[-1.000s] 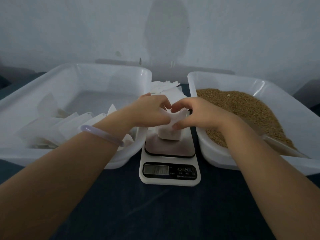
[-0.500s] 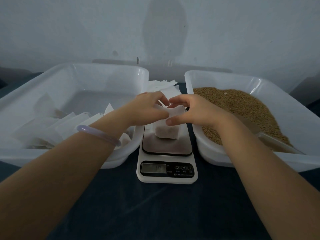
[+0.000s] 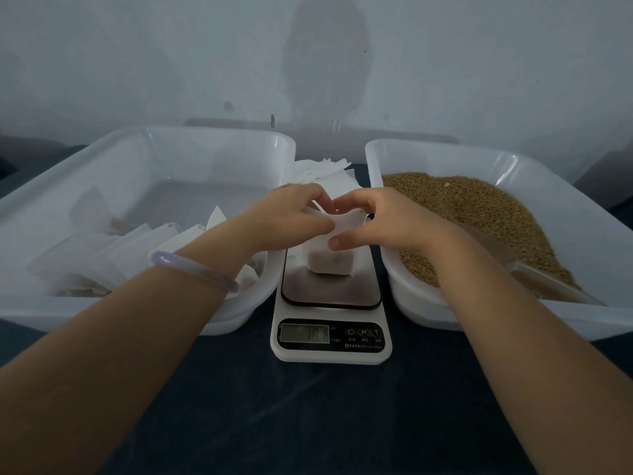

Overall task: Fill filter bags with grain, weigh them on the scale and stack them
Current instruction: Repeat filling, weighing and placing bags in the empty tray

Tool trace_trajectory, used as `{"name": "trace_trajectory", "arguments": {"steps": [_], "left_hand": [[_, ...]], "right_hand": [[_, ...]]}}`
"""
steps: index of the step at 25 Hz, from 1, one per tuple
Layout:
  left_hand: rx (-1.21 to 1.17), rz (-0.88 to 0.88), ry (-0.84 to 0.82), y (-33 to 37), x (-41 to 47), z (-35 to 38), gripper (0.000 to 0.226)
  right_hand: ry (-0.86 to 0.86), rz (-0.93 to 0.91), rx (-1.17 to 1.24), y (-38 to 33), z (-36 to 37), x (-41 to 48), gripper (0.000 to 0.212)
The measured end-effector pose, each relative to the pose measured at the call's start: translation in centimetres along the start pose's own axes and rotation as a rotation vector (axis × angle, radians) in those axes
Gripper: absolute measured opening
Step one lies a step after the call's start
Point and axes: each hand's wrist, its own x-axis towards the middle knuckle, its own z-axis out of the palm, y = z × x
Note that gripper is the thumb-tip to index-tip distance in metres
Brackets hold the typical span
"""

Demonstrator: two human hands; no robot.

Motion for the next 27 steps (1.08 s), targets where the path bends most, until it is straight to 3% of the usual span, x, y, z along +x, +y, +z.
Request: {"name": "trace_trajectory", "arguments": {"steps": [5,16,22,25,27], "left_hand": [[-0.021,0.013,-0.008,-0.2,-0.1,0.0,0.014],[0.012,0.015,-0.003,-0.3,0.1,0.0,0.018],[0.009,0.050,0.049,-0.7,0.2,0.2,0.009],[0.010,0.150,0.218,-0.8,-0.1,0.1,0.071],[-0.188,0.201,0.183,0.0,-0.5,-0.2,0.085]], "right_hand": [[0.003,-0.001,-0.019,-0.2,0.0,-0.2,0.064],[0.063,0.013,-0.042,-0.2,0.5,-0.3,0.059],[0.161,-0.052,0.028,-0.2,0.3,-0.4,0.016],[0.253,-0.146,0.240,-0.9,-0.3,-0.9,0.014],[0.296,-0.231,0.401,-1.8,-0.3,-1.3,0.024]]}}
